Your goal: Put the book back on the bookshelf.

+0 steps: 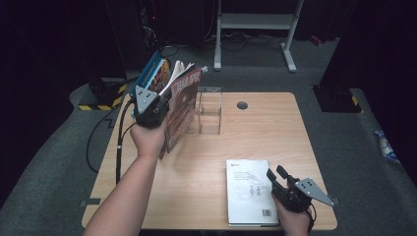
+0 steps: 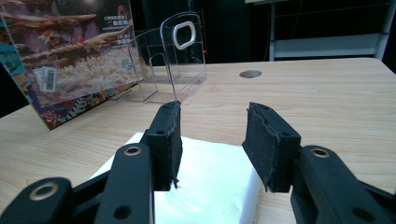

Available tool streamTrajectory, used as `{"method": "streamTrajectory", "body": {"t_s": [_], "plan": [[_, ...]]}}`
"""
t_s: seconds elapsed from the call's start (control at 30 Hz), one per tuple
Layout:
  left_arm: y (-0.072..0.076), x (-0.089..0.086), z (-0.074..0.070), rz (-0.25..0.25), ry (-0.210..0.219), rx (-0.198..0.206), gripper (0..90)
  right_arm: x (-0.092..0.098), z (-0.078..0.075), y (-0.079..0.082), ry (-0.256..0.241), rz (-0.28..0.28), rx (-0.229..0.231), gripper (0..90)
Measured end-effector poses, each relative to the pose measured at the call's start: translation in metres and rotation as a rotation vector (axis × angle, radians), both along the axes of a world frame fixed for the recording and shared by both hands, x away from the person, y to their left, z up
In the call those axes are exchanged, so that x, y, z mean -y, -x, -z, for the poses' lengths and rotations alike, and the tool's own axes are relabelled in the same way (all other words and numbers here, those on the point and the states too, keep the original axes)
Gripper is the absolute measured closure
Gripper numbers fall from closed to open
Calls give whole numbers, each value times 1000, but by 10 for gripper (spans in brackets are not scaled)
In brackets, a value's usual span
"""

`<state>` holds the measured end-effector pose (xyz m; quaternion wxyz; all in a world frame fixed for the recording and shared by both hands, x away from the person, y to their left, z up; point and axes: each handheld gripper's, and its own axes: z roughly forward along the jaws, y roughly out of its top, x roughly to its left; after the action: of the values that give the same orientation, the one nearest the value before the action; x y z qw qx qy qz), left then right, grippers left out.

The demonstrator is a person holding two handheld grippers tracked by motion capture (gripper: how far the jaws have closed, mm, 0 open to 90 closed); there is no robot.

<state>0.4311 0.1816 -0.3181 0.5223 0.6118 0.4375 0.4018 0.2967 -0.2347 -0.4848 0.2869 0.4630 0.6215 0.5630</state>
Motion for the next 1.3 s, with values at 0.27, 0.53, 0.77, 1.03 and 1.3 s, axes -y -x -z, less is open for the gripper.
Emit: {"method": "streamTrajectory", "body": {"t_s": [0.27,0.53,0.77,1.03,1.3], "plan": [[-23,12,6,-28,4,1,841,0,1,0,-2,1,-3,553],[-41,20,13,-46,-1,-16,841,1,1,0,-9,1,-3,554],[-51,22,18,-61,2,-25,841,2,1,-1,-16,8,-5,556],[-59,23,24,-70,10,-36,841,4,1,-1,-17,16,-2,556],[-63,24,24,-77,20,-36,840,3,1,-1,-14,13,-2,556]]}}
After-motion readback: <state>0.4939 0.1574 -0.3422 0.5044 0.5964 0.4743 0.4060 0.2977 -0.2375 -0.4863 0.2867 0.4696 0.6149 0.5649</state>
